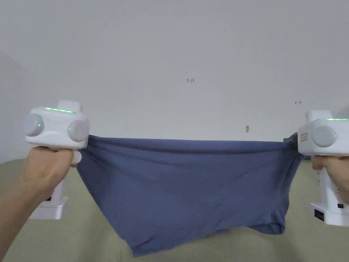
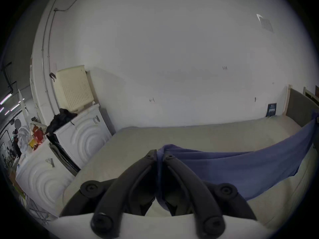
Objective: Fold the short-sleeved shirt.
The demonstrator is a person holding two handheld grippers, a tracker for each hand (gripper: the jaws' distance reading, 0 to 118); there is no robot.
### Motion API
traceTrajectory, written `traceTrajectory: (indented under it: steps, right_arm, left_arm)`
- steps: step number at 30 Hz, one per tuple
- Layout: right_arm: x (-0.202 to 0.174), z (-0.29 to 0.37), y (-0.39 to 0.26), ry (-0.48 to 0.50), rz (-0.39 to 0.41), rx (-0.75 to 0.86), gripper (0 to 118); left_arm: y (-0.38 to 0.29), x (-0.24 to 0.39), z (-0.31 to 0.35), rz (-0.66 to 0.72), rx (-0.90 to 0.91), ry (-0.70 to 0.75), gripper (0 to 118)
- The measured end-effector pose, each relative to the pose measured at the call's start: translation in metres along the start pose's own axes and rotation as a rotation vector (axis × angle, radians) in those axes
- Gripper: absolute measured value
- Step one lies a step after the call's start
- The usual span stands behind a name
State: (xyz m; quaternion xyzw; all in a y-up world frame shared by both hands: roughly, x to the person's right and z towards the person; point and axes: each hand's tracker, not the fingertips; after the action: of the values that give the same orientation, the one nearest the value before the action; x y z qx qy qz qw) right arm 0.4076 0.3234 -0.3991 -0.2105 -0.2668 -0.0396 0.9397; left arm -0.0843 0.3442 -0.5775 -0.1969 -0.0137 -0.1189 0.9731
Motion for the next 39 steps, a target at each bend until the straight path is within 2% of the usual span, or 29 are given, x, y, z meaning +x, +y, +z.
traceTrajectory:
  steps: [4,9,18,21,29,33,39]
  right_arm:
    - [0.002,-0.020,-0.053,-0.002,0.018,-0.081,3]
    - [0.014,-0.005,-0.126,0.027,0.005,-0.152,3]
    - [0.041,0.090,-0.208,0.063,0.023,-0.201,3]
    - [0.050,0.129,-0.235,0.070,0.053,-0.227,3]
    - [0.076,0.221,-0.309,0.096,0.026,-0.279,3]
    - [0.084,0.241,-0.332,0.095,0.026,-0.300,3]
    - [0.088,0.223,-0.356,0.083,-0.004,-0.360,3]
  left_arm:
    - [-0.053,0.012,-0.026,-0.004,-0.087,-0.041,4]
    - [-0.127,0.011,-0.020,0.011,-0.174,-0.084,4]
    - [-0.215,-0.021,0.079,0.001,-0.215,-0.156,4]
    - [-0.240,-0.035,0.115,0.007,-0.238,-0.184,4]
    - [-0.314,-0.066,0.203,-0.010,-0.290,-0.242,4]
    - [-0.340,-0.074,0.220,0.002,-0.321,-0.266,4]
    - [-0.364,-0.072,0.210,0.017,-0.387,-0.280,5]
